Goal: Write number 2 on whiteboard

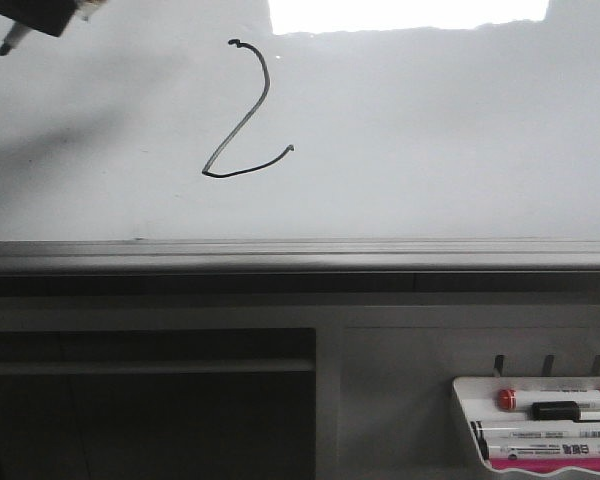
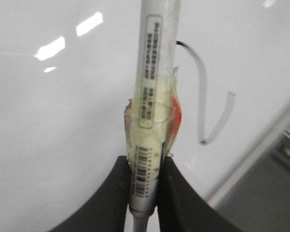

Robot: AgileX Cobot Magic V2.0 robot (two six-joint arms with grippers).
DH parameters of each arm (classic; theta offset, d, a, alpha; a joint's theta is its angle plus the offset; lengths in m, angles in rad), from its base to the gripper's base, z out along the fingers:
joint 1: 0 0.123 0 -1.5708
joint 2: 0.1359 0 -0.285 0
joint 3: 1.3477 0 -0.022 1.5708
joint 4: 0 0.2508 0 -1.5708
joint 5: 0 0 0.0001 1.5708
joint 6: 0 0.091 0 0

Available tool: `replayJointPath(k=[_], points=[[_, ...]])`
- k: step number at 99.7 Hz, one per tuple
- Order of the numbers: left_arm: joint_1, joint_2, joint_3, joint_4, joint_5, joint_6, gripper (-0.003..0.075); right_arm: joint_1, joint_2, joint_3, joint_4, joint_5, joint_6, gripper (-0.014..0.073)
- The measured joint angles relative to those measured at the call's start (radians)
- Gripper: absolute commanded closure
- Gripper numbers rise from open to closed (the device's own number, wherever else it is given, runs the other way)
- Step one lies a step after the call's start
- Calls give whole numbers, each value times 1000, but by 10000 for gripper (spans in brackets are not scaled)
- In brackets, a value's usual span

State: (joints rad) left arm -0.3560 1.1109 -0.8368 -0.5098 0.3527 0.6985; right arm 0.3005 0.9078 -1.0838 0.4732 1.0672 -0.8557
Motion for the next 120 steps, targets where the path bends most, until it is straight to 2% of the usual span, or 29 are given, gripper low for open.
replayJointPath(k=[13, 37, 63, 89, 96, 111, 120], points=[[61, 2, 71, -87, -211, -11, 740, -1, -14, 55, -2, -27, 2, 293], [78, 54, 101, -119, -400, -14, 740, -1, -14, 93, -2, -72, 2, 293], [148, 103, 101, -165, -385, -14, 740, -1, -14, 96, -2, -77, 4, 293], [162, 101, 101, -169, -364, -14, 734, -1, -14, 96, -2, -79, 5, 293], [163, 101, 101, -169, -360, -14, 685, -1, -14, 96, -2, -79, 5, 293], [163, 101, 101, -169, -341, -14, 462, -1, -14, 96, -2, -81, 5, 293], [163, 101, 101, -169, -328, -14, 386, -1, -14, 96, -2, -83, 5, 293]])
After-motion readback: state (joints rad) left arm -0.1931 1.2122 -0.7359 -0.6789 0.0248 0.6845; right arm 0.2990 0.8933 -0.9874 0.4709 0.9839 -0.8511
